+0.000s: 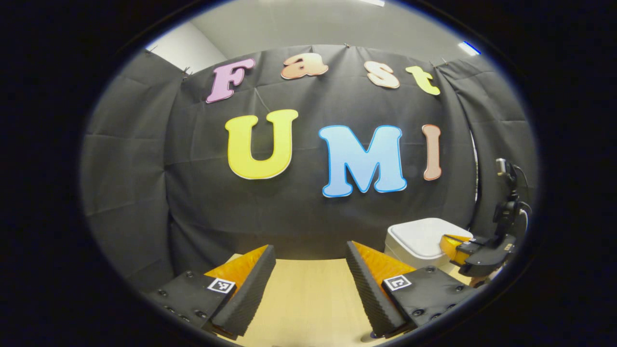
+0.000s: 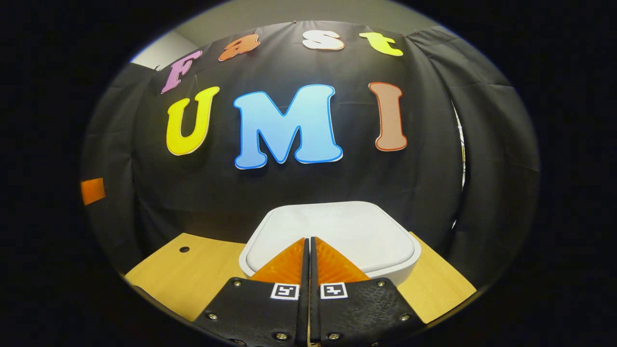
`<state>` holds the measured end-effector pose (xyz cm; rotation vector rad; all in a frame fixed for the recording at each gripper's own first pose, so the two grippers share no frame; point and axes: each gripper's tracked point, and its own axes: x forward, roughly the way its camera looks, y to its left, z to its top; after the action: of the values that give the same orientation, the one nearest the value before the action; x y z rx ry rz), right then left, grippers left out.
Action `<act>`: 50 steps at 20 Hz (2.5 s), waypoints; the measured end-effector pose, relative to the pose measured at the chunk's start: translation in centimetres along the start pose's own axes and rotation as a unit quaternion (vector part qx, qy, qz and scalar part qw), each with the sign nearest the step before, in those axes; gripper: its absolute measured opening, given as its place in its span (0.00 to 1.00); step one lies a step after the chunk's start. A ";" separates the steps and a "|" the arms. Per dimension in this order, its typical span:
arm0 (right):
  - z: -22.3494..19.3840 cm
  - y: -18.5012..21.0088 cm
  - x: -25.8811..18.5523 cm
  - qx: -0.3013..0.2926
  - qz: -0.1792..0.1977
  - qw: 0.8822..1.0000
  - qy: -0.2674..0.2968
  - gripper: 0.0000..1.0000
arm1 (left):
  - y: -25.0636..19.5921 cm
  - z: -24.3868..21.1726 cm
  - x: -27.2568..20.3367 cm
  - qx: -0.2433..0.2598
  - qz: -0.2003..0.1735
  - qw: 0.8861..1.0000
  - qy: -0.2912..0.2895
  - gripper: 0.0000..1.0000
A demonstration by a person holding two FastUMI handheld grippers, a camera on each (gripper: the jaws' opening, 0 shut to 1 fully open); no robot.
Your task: Press the lid of the desktop garbage bin to open it, pick up the crumpled paper on the desktop and throw it into the bin, then pick up the pop can on the desktop and drop it into the bin, and finally close the garbage bin lid.
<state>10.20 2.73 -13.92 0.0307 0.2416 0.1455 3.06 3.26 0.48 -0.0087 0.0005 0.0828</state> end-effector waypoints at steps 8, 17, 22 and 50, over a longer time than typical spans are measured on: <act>1.4 0.0 -0.2 -0.011 -0.008 1.000 -0.007 0.02 | -0.7 0.9 -1.1 -0.012 -0.005 1.000 -0.011 0.97; 7.0 -0.8 -3.8 0.021 -0.024 0.997 -0.067 0.01 | 0.3 0.8 -2.4 -0.022 0.007 1.000 -0.011 0.97; 8.5 -0.8 -5.7 0.021 -0.024 0.996 -0.089 0.01 | -0.2 1.0 -3.0 -0.025 0.000 1.000 -0.015 0.96; 10.5 2.2 -8.8 0.006 0.015 0.994 -0.107 0.91 | 0.9 -3.7 -2.9 -0.006 -0.010 1.000 0.007 0.97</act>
<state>3.99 3.43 -1.53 0.0611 0.0282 0.1696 0.07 3.83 -3.26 -0.0222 0.0132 0.0624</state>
